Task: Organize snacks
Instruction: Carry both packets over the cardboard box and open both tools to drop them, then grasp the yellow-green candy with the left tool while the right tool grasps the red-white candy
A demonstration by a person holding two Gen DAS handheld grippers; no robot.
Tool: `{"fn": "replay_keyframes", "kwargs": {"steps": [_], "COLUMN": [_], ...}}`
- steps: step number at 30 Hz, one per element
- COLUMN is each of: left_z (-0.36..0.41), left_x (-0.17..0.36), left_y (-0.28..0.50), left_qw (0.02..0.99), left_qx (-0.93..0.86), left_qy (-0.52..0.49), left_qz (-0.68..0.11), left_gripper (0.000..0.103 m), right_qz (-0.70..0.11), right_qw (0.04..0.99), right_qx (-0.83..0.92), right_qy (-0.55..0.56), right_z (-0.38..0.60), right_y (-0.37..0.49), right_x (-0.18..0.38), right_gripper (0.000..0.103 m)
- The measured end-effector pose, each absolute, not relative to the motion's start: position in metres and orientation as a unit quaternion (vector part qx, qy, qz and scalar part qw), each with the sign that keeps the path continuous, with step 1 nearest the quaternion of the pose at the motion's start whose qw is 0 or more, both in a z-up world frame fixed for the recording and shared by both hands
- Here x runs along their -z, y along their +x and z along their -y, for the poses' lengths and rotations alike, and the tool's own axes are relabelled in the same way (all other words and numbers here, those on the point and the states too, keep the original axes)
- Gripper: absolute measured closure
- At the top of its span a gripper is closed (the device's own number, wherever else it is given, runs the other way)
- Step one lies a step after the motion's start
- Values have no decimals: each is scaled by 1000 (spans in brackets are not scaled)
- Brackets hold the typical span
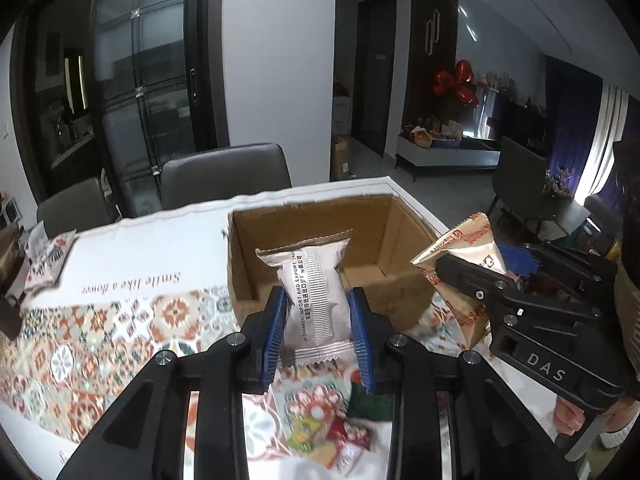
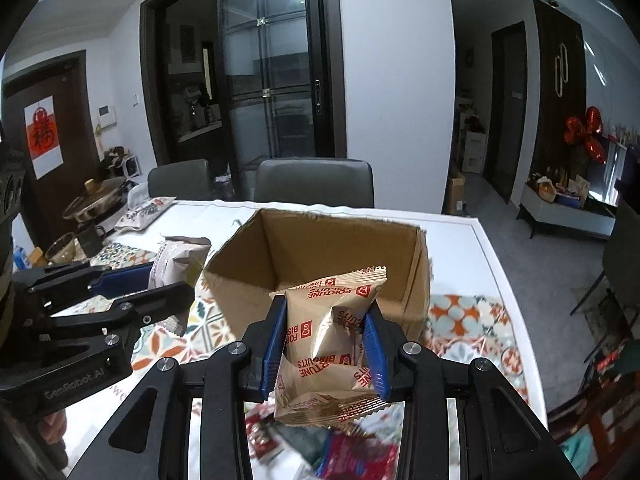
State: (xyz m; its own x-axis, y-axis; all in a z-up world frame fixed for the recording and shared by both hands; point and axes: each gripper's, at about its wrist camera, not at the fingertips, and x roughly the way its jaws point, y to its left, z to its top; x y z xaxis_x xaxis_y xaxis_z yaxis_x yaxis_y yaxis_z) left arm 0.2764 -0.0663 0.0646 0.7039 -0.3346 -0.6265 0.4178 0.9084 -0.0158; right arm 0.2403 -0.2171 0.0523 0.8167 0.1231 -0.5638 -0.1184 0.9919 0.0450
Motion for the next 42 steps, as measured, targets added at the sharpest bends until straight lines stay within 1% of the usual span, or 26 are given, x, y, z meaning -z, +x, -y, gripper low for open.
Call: {"fn": "replay_keyframes", "kwargs": {"steps": [7,15,17,18,19,20,21,22,24,25,27,30,33,42], "left_z": [74,82,84,84,82,79,75,70,65,63,59,58,53,38], "left_x": [-67,-56,-52,-51,-51,-51,-51,-52,-54,-57,-63,-69,-70,-61], "left_y": [319,362,369,372,374,373,371,368,360,354,337,318,294,246], "left_qw": [924,908,905,905,906,908,910,911,914,916,925,933,939,946], "left_qx": [191,195,193,187,182,174,170,166,161,158,146,137,130,125], "left_qy": [70,61,61,61,59,54,48,41,39,40,43,50,57,71], "left_qz": [-324,-365,-374,-377,-377,-376,-376,-376,-371,-366,-348,-330,-312,-289], "left_gripper": [71,70,67,58,48,44,39,39,38,34,31,29,26,24], "right_qz": [-301,-311,-315,-317,-319,-318,-321,-324,-316,-312,-315,-310,-303,-291], "right_qw": [951,949,947,946,946,946,946,945,949,950,949,950,952,954], "right_qx": [-69,-59,-60,-60,-58,-55,-51,-40,-24,-23,-21,-32,-43,-70], "right_qy": [-3,6,9,11,14,15,12,7,-3,-7,-6,-1,-2,16], "right_z": [222,232,234,233,234,234,232,232,233,234,233,230,228,215], "right_y": [280,322,332,335,339,341,343,343,338,334,325,307,290,245], "right_x": [-62,-63,-63,-62,-62,-61,-60,-59,-59,-59,-59,-59,-58,-48], "right_gripper": [65,65,65,65,63,59,46,37,37,37,37,37,34,33]}}
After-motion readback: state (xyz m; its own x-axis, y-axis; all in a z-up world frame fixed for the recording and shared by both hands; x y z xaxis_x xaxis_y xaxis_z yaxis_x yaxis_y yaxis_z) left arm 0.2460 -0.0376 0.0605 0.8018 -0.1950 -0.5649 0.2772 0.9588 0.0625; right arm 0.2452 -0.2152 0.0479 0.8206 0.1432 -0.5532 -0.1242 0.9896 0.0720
